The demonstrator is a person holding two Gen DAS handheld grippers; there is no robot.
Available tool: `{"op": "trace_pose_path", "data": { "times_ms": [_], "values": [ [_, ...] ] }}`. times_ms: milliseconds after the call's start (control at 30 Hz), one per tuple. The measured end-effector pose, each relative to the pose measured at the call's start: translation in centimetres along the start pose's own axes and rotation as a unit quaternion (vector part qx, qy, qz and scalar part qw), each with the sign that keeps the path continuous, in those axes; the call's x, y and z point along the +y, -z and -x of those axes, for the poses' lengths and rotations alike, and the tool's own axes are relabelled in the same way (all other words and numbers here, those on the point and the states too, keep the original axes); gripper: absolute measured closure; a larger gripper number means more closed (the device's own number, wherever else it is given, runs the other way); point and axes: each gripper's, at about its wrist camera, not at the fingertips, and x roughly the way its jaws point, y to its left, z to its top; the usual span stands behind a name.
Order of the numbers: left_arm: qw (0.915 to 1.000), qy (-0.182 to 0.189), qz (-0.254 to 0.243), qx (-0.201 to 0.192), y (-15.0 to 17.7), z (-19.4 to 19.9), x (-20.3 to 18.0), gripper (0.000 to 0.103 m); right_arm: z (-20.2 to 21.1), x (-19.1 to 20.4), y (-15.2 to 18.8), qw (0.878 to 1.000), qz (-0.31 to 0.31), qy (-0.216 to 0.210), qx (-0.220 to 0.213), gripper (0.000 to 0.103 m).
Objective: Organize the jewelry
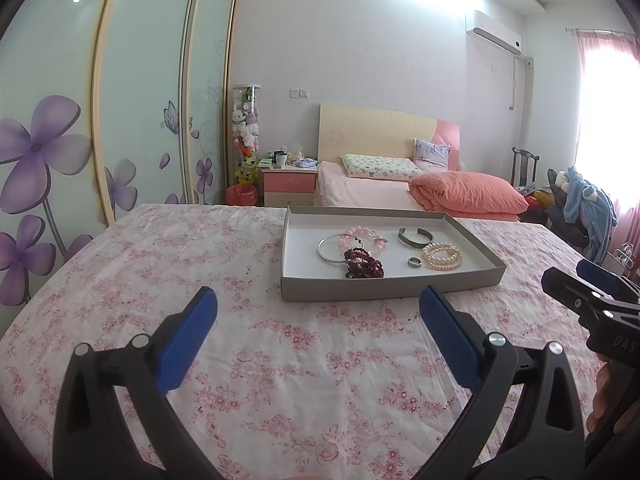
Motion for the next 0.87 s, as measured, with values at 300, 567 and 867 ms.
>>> {"op": "trace_pose_path", "data": {
  "times_ms": [300,567,867],
  "values": [
    [1.0000,0.001,-0.002,0.001,0.23,0.03,-0.22,0.004,-0.03,-0.05,-0.02,1.000,0.000,0.000,0.000,0.002],
    [1.0000,-0.001,-0.001,0.001,0.28,0.04,-0.23,0.004,-0.09,-0.04,0.02,1.000,0.000,0.000,0.001,0.002],
    [1.0000,0.001,-0.002,0.004,0.28,-0.05,-0.21,0.004,-0.08,-0.06,0.27,1.000,0.000,0.000,0.002,0.002]
  ]
}}
